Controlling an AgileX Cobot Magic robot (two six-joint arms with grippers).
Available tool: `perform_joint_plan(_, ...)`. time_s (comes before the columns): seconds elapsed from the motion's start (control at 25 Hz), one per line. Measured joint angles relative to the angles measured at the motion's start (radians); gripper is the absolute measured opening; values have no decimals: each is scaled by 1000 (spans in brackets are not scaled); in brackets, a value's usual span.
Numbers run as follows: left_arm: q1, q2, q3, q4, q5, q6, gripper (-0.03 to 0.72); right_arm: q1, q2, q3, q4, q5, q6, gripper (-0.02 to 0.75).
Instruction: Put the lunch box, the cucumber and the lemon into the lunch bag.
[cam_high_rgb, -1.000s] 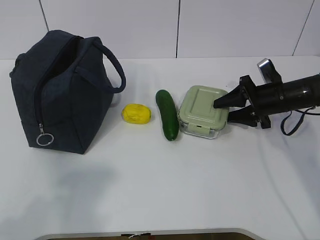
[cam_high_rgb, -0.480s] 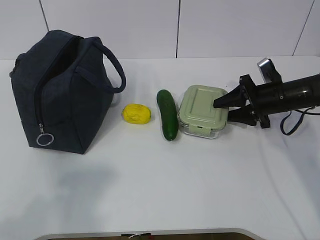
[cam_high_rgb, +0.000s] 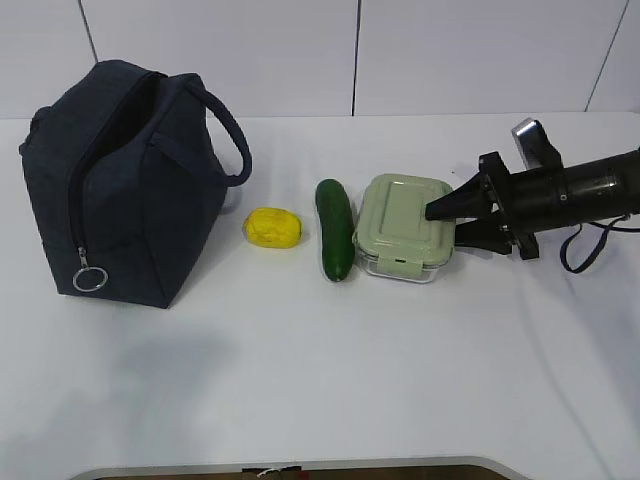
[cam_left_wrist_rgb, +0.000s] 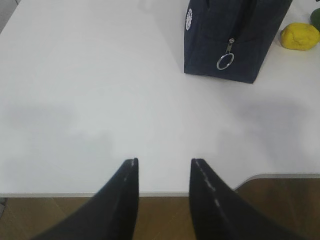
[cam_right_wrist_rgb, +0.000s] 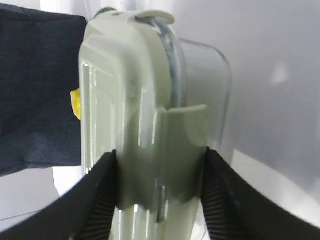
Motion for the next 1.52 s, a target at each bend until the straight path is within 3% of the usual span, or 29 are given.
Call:
perform_joint_plan(0.64,0,0,0,0,0,0,242,0,-5,0,-24,61,21,377)
perform_joint_plan(1.24,0,0,0,-9,0,0,242,0,-208,0,-34,79,95,377)
perform_joint_plan(1.52,0,0,0,-88,-8,0,242,31,-284,0,-50,88,150,377)
